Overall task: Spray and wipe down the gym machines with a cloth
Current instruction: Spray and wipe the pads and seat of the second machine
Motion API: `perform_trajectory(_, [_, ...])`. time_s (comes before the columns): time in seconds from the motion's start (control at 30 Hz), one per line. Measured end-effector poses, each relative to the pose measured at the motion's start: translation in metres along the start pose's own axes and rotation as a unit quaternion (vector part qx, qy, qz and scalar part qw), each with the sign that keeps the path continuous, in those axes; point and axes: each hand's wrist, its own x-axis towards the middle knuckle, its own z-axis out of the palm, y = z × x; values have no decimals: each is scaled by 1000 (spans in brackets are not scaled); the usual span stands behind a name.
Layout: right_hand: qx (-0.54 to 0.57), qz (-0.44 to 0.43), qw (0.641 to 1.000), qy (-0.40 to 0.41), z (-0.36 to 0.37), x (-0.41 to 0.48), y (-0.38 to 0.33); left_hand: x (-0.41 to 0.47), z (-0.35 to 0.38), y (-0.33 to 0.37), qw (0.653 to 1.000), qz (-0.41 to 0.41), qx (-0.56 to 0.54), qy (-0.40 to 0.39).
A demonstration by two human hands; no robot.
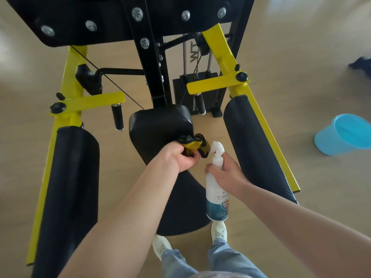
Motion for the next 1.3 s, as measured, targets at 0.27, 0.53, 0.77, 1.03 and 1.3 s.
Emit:
perform_trajectory(0.27, [-4,-35,999,-20,-2,0,-6,27,-8,-26,986,38,131,92])
perform_trajectory(0.53, [-7,-51,998,-35,5,-5,-20,-26,-51,-55,796,444,363,195])
perform_trajectory(0.77, [-2,-54,998,-43,10,-9,-21,-36,-65,-15,531,738,372,187])
perform_trajectory(1.03, [-13,-42,998,-41,12,-8,-16,31,-109,10,133,760,618,149])
perform_trajectory(1.3, [-2,-49,998,-43,8,-6,-20,16,-108,20,121,761,632,77])
